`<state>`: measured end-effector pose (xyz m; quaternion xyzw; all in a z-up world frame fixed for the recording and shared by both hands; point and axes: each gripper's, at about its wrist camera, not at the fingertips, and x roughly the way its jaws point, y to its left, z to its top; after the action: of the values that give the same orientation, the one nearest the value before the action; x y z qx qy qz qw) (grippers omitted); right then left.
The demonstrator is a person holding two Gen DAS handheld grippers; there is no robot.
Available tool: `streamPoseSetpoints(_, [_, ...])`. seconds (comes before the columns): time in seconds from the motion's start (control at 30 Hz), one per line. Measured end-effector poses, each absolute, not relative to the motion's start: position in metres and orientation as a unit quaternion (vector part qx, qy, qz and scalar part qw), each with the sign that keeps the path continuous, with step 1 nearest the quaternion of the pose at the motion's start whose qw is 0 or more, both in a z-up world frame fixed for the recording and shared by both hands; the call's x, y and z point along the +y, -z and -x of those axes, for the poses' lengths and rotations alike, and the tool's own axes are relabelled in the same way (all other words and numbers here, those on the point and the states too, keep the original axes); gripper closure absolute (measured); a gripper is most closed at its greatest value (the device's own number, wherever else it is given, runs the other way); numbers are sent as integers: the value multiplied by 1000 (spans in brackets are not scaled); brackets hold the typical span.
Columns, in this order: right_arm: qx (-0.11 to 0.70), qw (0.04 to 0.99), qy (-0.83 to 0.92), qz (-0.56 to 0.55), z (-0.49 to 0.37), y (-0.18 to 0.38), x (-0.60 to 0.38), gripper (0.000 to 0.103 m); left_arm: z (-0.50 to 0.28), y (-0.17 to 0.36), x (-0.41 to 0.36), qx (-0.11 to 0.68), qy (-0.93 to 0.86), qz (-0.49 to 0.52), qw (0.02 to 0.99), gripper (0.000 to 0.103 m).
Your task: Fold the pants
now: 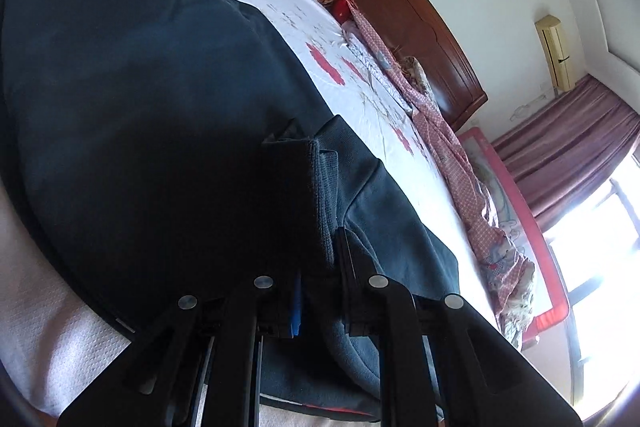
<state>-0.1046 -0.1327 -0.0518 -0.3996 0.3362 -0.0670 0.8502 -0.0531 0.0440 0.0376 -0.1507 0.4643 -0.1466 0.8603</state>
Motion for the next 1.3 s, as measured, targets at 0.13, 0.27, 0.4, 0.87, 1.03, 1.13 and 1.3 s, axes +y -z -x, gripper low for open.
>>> streamPoseSetpoints(0.13, [332, 854, 68, 394, 100, 43, -133, 90, 46, -26, 62, 477, 122, 184, 851, 2])
streamPoseSetpoints(0.27, [331, 856, 69, 390, 99, 42, -126, 90, 47, -12, 81, 486, 97, 207, 843, 2])
streamPoseSetpoints(0.4, [333, 859, 62, 384, 100, 45, -127, 90, 52, 11, 95, 510, 80, 238, 822, 2])
streamPoseSetpoints(0.87, [358, 858, 20, 369, 113, 6, -123, 37, 63, 37, 120, 532, 43, 292, 794, 2])
streamPoseSetpoints(1.03, [380, 901, 21, 207, 112, -38, -164, 37, 62, 31, 126, 512, 37, 291, 807, 2])
streamPoseSetpoints(1.13, [393, 911, 60, 111, 93, -35, -197, 37, 64, 38, 131, 527, 32, 304, 793, 2])
streamPoseSetpoints(1.3, [405, 910, 25, -79, 101, -37, -226, 37, 68, 50, 158, 528, 27, 375, 761, 2])
